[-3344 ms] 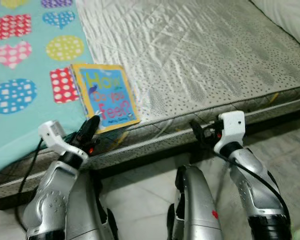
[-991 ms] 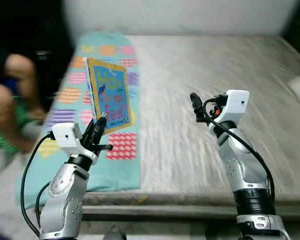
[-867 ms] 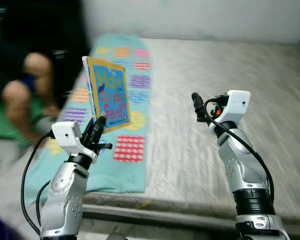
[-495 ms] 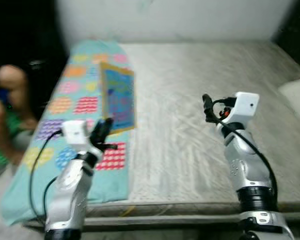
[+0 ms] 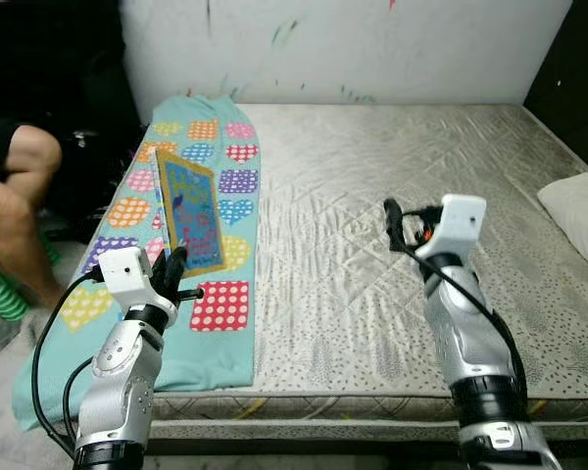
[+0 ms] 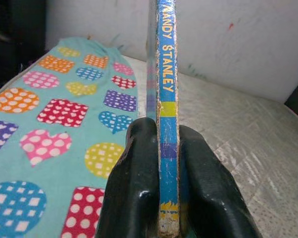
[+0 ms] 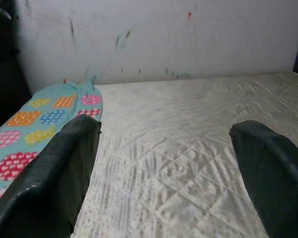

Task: Clean up the room

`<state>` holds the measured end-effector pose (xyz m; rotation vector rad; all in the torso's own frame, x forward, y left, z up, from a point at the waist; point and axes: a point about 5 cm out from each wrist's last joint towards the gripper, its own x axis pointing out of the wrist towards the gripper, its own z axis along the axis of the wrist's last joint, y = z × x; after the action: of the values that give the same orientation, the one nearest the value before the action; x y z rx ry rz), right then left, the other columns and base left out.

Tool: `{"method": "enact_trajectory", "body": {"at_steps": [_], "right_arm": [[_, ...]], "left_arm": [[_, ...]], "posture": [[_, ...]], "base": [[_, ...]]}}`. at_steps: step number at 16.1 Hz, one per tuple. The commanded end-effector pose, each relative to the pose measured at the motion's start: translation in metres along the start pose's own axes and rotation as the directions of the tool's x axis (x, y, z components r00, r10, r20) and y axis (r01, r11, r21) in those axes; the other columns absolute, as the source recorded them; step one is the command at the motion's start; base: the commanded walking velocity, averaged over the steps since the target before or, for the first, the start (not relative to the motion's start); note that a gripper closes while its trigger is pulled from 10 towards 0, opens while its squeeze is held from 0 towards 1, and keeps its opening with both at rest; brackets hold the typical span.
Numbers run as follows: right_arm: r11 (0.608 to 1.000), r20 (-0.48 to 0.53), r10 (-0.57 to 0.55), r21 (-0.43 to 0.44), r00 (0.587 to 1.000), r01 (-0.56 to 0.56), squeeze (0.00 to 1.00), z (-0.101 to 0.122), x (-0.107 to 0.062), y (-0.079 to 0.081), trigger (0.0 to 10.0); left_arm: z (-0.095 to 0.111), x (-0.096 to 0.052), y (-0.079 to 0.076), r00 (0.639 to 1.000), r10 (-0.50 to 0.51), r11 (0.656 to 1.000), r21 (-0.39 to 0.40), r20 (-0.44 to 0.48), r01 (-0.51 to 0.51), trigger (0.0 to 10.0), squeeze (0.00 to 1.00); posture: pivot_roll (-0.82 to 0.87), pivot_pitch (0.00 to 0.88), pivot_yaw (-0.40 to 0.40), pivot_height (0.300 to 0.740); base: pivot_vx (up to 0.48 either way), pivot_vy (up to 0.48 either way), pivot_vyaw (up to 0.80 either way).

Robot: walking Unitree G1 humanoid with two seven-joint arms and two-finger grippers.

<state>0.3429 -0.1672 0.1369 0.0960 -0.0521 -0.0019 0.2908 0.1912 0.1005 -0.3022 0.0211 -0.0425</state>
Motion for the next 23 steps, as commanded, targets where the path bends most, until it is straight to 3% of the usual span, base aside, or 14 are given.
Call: {"method": "enact_trajectory", "body": {"at_steps": [1,5,10,16,23], "right_arm": [[1.0,0.003,-0.002,-0.009,1.0,0.002,0.0,0.0,0.0,0.0,10.0],[1.0,-0.003,0.009,-0.017,1.0,-0.009,0.0,0.0,0.0,0.0,10.0],[0.999,-0.022,0.03,-0.038,0.999,-0.031,0.0,-0.003,-0.003,0.0,10.0],[0.999,-0.006,-0.002,-0.037,1.0,0.002,0.0,-0.001,-0.008,-0.002,10.0],[0.996,-0.034,0.057,-0.062,0.998,-0.059,0.0,-0.002,-0.007,0.006,10.0]], "left_arm": [[0.01,0.002,-0.001,0.998,-0.007,1.0,0.004,0.055,0.007,10.0,0.0],[0.01,0.002,-0.005,0.998,-0.01,1.0,-0.015,0.063,0.011,10.0,0.0],[0.004,-0.007,-0.006,0.998,-0.005,0.999,-0.038,0.055,0.007,10.0,0.0],[-0.003,-0.002,-0.016,0.999,-0.032,0.998,-0.046,0.022,0.033,10.0,0.0],[0.003,0.003,-0.023,0.997,-0.062,0.996,-0.063,0.046,0.065,10.0,0.0]], "posture": [[0.02,0.0,0.012,0.74],[0.03,0.0,-0.015,0.74],[0.01,0.0,-0.032,0.74],[-0.03,0.0,0.004,0.74],[-0.02,0.0,-0.038,0.74]], "base": [[0.0,0.0,0.0],[0.0,0.0,0.0],[0.0,0.0,-0.66],[0.0,0.0,-0.08],[0.0,0.0,0.0]]}}
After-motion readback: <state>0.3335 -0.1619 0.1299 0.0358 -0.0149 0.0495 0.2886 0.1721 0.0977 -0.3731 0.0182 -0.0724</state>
